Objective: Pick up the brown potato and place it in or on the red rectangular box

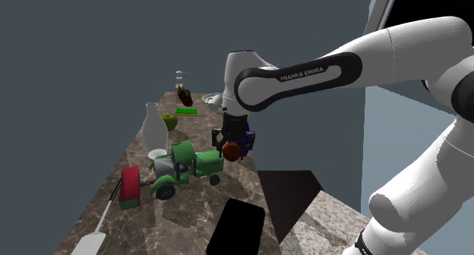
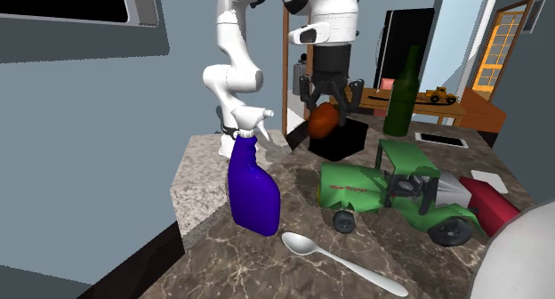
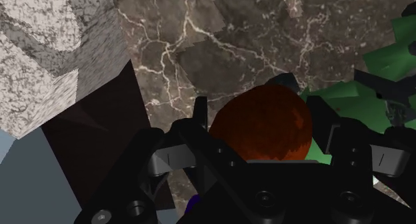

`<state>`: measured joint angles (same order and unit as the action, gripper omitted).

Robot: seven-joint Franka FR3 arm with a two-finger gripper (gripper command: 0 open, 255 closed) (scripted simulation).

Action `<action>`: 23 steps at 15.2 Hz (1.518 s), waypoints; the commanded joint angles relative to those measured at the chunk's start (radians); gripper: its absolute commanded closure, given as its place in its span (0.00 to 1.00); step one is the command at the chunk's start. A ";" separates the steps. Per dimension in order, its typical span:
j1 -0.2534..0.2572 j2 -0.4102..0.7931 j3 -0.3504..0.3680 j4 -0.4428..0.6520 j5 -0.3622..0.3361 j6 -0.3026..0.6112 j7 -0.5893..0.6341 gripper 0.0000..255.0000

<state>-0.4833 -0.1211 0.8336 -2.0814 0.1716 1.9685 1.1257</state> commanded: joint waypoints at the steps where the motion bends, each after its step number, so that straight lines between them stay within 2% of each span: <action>1: 0.000 -0.010 -0.003 0.020 0.006 -0.028 -0.002 1.00; 5: 0.000 -0.023 -0.010 0.054 0.012 -0.072 -0.005 1.00; 6: 0.011 -0.054 -0.008 0.034 0.036 -0.074 -0.003 1.00; 13: 0.112 -0.245 0.005 -0.072 0.184 -0.105 0.043 1.00; 21: 0.248 -0.410 0.045 -0.127 0.317 -0.161 0.164 1.00; 23: 0.249 -0.406 0.056 -0.149 0.321 -0.134 0.162 1.00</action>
<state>-0.2403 -0.5218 0.8847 -2.2211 0.4856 1.8290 1.2832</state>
